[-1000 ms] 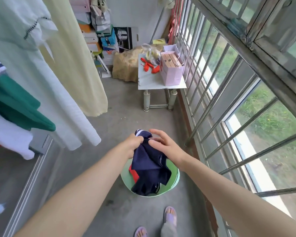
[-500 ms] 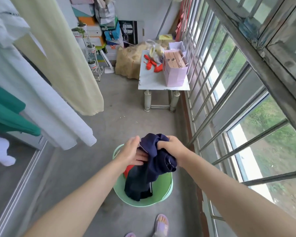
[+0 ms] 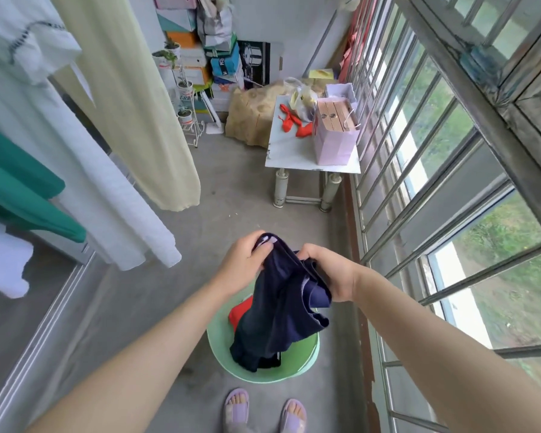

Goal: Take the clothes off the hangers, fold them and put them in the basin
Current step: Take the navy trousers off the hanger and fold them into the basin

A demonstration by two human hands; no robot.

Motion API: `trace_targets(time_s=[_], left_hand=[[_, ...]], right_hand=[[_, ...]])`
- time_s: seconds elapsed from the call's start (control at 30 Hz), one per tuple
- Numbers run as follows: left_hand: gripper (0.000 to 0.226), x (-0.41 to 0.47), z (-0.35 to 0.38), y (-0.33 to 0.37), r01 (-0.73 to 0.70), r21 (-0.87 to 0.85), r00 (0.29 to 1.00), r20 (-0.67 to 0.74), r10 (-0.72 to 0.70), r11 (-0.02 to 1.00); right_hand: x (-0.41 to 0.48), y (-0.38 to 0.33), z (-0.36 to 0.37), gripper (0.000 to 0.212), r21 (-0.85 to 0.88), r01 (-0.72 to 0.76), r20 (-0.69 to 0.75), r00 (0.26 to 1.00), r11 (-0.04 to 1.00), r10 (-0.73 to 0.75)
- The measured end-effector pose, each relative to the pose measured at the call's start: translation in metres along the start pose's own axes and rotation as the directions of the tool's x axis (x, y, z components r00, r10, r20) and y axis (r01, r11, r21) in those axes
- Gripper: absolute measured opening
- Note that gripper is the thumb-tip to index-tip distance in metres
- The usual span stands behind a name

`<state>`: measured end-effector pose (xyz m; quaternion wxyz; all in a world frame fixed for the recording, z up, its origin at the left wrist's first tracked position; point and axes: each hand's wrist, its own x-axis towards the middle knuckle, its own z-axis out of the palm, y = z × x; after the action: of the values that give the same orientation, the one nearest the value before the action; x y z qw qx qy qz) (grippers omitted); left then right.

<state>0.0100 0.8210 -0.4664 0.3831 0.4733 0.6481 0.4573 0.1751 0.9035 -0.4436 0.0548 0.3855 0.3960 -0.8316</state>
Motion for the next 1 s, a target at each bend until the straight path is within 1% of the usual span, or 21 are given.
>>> trace_targets(time_s=[0.03, 0.07, 0.13, 0.17, 0.2, 0.27, 0.3, 0.33, 0.4, 0.43, 0.47, 0.53, 0.6, 0.67, 0.7, 0.73, 0.8, 0.83, 0.9, 0.97, 1.0], left_hand=[[0.014, 0.000, -0.003, 0.004, -0.011, 0.002, 0.999, 0.034, 0.011, 1.000], [0.017, -0.001, -0.007, 0.008, -0.019, 0.012, 0.996, 0.088, 0.018, 1.000], [0.020, -0.003, -0.016, 0.011, -0.013, 0.059, 0.977, 0.212, 0.000, 0.998], [0.020, -0.004, -0.024, 0.012, -0.009, 0.099, 0.962, 0.273, -0.019, 0.995], [0.021, -0.006, -0.031, 0.013, -0.010, 0.152, 0.947, 0.320, -0.039, 0.988], [0.026, -0.006, -0.043, 0.014, -0.038, 0.232, 0.924, 0.378, -0.054, 0.972], [0.028, -0.006, -0.046, 0.015, -0.047, 0.251, 0.914, 0.401, -0.059, 0.967], [0.029, -0.006, -0.047, 0.015, -0.049, 0.257, 0.901, 0.428, -0.068, 0.965], [0.028, -0.006, -0.048, 0.013, -0.062, 0.251, 0.861, 0.503, -0.075, 0.966], [0.028, -0.006, -0.048, 0.012, -0.070, 0.250, 0.840, 0.537, -0.078, 0.966], [0.029, -0.006, -0.047, 0.011, -0.078, 0.240, 0.821, 0.566, -0.074, 0.968], [0.040, -0.005, -0.044, 0.010, -0.080, 0.218, 0.798, 0.599, -0.069, 0.973], [0.049, -0.003, -0.040, 0.005, -0.078, 0.198, 0.774, 0.630, -0.065, 0.977], [0.045, -0.003, -0.034, 0.003, -0.062, 0.165, 0.767, 0.639, -0.059, 0.984], [0.038, -0.004, -0.032, 0.001, -0.028, 0.140, 0.782, 0.620, -0.066, 0.990], [0.030, -0.003, -0.031, 0.000, 0.025, 0.099, 0.800, 0.594, -0.079, 0.995], [0.024, 0.001, -0.030, -0.002, 0.105, 0.041, 0.833, 0.543, -0.111, 0.994], [0.024, 0.004, -0.031, -0.004, 0.110, 0.034, 0.844, 0.524, -0.111, 0.993], [0.026, 0.008, -0.030, -0.006, 0.091, 0.042, 0.854, 0.511, -0.100, 0.995], [0.028, 0.009, -0.029, -0.006, 0.070, 0.037, 0.843, 0.532, -0.079, 0.997], [0.028, 0.008, -0.028, -0.005, 0.060, 0.041, 0.840, 0.537, -0.073, 0.997]], right_hand=[[-0.001, 0.000, 0.002, 0.026, 0.029, -0.008, 0.003, 1.000, 1.000, 0.007], [0.000, 0.002, 0.003, 0.029, 0.065, 0.015, -0.001, 1.000, 0.998, -0.014], [0.001, 0.004, 0.000, 0.044, 0.151, 0.102, -0.027, 0.995, 0.983, -0.099], [0.002, 0.005, -0.001, 0.051, 0.174, 0.147, -0.086, 0.987, 0.974, -0.133], [0.003, 0.007, -0.003, 0.054, 0.148, 0.188, -0.149, 0.975, 0.971, -0.166], [0.004, 0.012, -0.006, 0.055, 0.030, 0.279, -0.248, 0.932, 0.960, -0.263], [0.003, 0.015, -0.008, 0.056, -0.064, 0.310, -0.278, 0.907, 0.949, -0.315], [0.002, 0.017, -0.010, 0.057, -0.197, 0.322, -0.290, 0.883, 0.926, -0.369], [0.002, 0.022, -0.010, 0.054, -0.474, 0.273, -0.303, 0.842, 0.837, -0.447], [0.000, 0.023, -0.007, 0.052, -0.566, 0.238, -0.307, 0.827, 0.789, -0.470], [-0.002, 0.023, -0.004, 0.047, -0.616, 0.218, -0.306, 0.819, 0.757, -0.485], [-0.007, 0.025, 0.002, 0.037, -0.656, 0.214, -0.294, 0.811, 0.724, -0.506], [-0.009, 0.028, 0.006, 0.035, -0.728, 0.203, -0.275, 0.788, 0.655, -0.551], [-0.008, 0.030, 0.005, 0.033, -0.809, 0.162, -0.254, 0.770, 0.565, -0.585], [-0.007, 0.031, 0.006, 0.028, -0.818, 0.157, -0.253, 0.765, 0.553, -0.592], [-0.007, 0.032, 0.009, 0.025, -0.811, 0.167, -0.257, 0.759, 0.560, -0.599], [-0.006, 0.032, 0.013, 0.032, -0.797, 0.183, -0.276, 0.737, 0.575, -0.617], [-0.007, 0.031, 0.014, 0.036, -0.797, 0.181, -0.284, 0.730, 0.577, -0.621], [-0.009, 0.032, 0.013, 0.038, -0.779, 0.191, -0.284, 0.742, 0.597, -0.608], [-0.012, 0.034, 0.014, 0.040, -0.725, 0.237, -0.290, 0.746, 0.647, -0.599], [-0.012, 0.036, 0.015, 0.039, -0.695, 0.262, -0.305, 0.735, 0.669, -0.605]])
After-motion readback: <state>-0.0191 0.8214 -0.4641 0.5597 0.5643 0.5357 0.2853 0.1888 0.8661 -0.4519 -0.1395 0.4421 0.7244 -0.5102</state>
